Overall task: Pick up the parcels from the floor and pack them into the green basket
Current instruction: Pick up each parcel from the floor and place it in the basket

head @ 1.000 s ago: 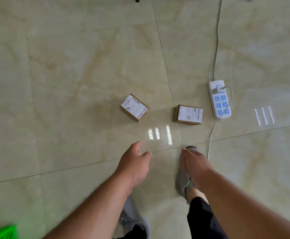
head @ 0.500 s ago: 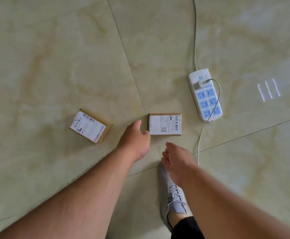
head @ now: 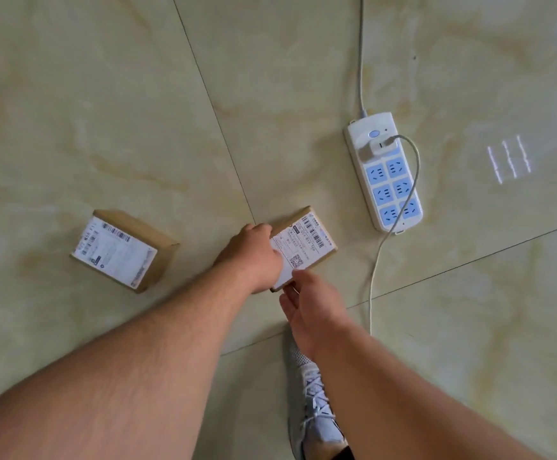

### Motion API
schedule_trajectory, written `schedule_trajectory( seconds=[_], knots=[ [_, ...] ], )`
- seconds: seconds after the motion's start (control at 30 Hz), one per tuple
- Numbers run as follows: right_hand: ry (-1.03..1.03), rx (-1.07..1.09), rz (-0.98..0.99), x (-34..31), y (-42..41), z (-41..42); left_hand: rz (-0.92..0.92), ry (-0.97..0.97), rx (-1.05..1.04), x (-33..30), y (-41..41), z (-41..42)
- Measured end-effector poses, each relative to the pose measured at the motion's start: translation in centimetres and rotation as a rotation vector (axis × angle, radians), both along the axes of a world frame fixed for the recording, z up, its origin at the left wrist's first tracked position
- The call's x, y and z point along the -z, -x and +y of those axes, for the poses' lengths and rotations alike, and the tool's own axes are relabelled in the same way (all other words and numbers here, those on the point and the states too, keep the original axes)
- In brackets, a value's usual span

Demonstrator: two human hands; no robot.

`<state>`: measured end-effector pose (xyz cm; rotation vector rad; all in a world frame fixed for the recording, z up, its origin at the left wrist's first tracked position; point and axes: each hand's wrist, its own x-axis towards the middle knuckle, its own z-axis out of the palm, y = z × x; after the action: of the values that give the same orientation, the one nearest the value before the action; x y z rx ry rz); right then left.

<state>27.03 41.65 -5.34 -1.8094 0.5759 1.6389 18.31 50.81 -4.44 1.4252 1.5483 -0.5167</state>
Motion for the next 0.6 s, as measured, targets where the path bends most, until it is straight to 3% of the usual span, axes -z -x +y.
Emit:
schedule_trajectory(
  seconds=[0.4,0.6],
  knots=[
    [-0.214,-0.938,-0.299,-12.5,5.2,-0.9,-0.234,0.012,-0.778,-11.8,10.4,-10.2],
    [-0.325,-1.374,-0.311,-16.9,11.2,-1.1,-0.321,-0.037,-1.138,-16.1,15.6,-15.6]
  ],
)
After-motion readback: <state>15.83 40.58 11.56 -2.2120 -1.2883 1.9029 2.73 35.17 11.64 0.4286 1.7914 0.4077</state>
